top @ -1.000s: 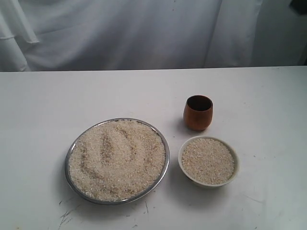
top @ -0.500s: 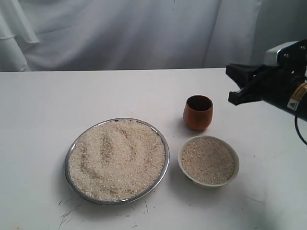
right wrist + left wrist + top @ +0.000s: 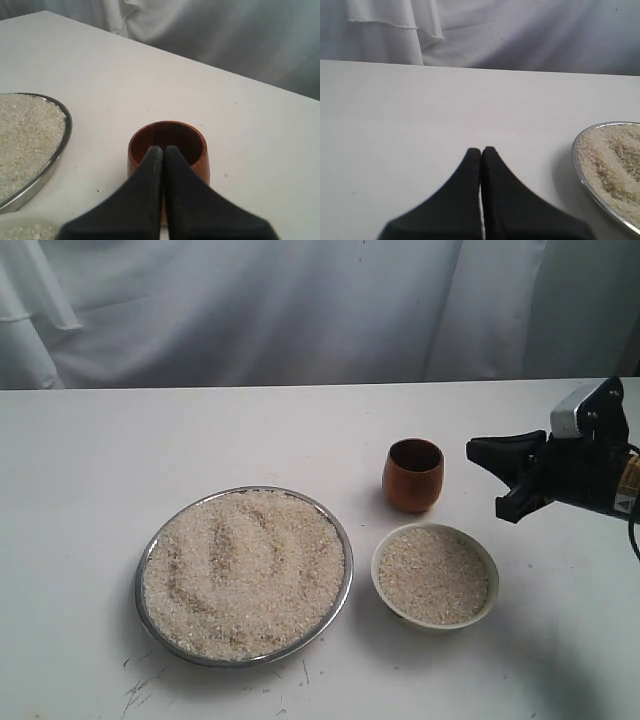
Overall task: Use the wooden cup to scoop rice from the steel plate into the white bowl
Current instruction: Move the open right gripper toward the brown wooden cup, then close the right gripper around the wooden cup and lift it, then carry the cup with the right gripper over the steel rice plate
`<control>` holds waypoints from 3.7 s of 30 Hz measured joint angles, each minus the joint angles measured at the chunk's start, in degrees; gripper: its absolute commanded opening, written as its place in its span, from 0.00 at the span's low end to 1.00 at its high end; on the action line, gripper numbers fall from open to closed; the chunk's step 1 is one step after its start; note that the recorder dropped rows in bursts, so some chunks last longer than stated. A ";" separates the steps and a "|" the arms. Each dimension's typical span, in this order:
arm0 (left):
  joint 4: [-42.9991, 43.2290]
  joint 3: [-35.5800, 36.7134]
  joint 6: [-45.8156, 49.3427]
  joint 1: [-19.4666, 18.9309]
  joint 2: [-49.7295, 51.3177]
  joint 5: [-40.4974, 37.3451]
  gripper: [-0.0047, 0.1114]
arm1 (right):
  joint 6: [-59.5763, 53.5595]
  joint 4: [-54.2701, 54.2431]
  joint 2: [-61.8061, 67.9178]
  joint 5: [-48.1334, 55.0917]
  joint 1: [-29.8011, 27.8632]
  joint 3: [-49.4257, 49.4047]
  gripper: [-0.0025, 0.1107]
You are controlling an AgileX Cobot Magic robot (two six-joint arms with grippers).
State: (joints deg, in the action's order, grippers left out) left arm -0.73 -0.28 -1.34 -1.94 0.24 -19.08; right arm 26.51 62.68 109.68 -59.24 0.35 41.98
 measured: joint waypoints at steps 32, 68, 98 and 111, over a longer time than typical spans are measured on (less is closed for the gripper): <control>0.00 0.00 0.00 0.00 0.00 0.00 0.04 | 18.70 35.33 19.14 -9.48 -8.83 31.39 0.95; 0.00 0.00 0.00 0.00 0.00 0.00 0.04 | 10.91 22.82 31.37 -10.08 2.99 37.70 0.95; 0.00 0.00 0.00 0.00 0.00 0.00 0.04 | 11.02 18.44 33.52 -9.96 4.19 37.70 0.30; 0.00 0.00 0.00 0.00 0.00 0.00 0.04 | 16.69 12.39 20.39 3.38 5.55 37.70 0.02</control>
State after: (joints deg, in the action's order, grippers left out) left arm -0.73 -0.28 -1.34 -1.94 0.24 -19.08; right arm 43.20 75.07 130.07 -55.85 5.90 79.67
